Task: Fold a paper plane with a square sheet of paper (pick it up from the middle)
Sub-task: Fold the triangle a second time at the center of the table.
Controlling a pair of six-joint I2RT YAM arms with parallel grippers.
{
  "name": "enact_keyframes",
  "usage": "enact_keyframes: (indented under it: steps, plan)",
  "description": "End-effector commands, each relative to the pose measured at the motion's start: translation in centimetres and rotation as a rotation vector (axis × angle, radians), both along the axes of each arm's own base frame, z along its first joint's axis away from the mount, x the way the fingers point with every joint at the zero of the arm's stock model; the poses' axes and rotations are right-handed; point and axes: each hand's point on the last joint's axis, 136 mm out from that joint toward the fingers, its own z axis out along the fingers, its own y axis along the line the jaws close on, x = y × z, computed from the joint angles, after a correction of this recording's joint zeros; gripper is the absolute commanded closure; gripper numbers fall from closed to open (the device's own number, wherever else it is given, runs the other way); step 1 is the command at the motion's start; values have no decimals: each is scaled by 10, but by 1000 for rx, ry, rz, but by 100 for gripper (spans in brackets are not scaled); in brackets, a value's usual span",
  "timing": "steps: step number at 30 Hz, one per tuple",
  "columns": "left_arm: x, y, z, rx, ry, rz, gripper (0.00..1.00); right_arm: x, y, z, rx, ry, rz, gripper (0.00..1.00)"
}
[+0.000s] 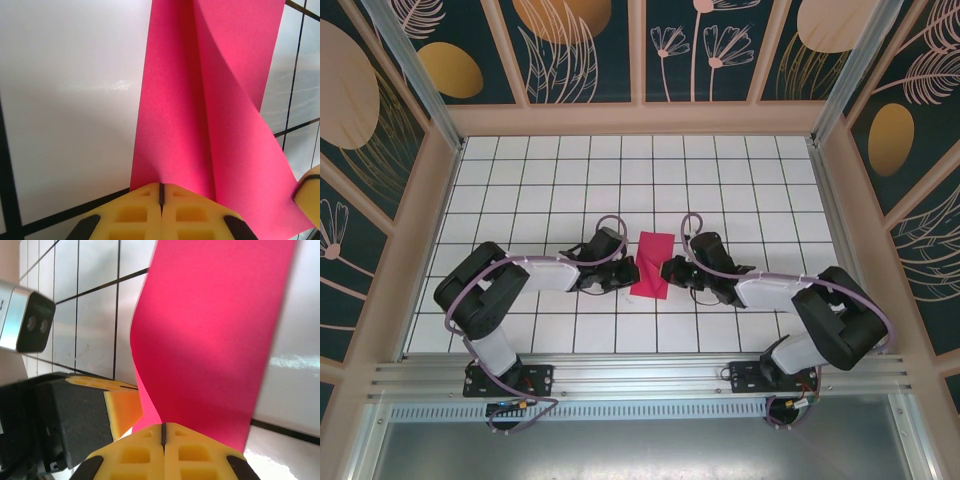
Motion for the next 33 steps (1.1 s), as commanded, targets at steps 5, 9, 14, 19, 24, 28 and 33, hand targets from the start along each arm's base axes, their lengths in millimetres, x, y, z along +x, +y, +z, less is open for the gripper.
enact_keyframes:
  steps: [5, 9, 14, 19, 24, 28, 33]
  plan:
    - [-9, 20, -29, 143, 38, -12, 92, 8, 4, 2, -70, -96, 186, 100]
    - [-8, 21, -31, 159, 38, -14, 92, 15, 1, -1, -95, -115, 222, 100]
    - [-8, 22, -31, 166, 38, -21, 92, 17, 5, -1, -92, -141, 285, 100]
    - [-9, 23, -33, 174, 40, -19, 92, 24, 4, 0, -133, -213, 315, 100]
    - [-8, 21, -32, 172, 37, -22, 92, 34, 2, -3, -201, -293, 353, 100]
    - [-7, 21, -32, 175, 36, -24, 92, 40, 2, -7, -246, -327, 387, 100]
    - [-8, 22, -33, 178, 38, -25, 91, 44, 0, -11, -287, -335, 404, 100]
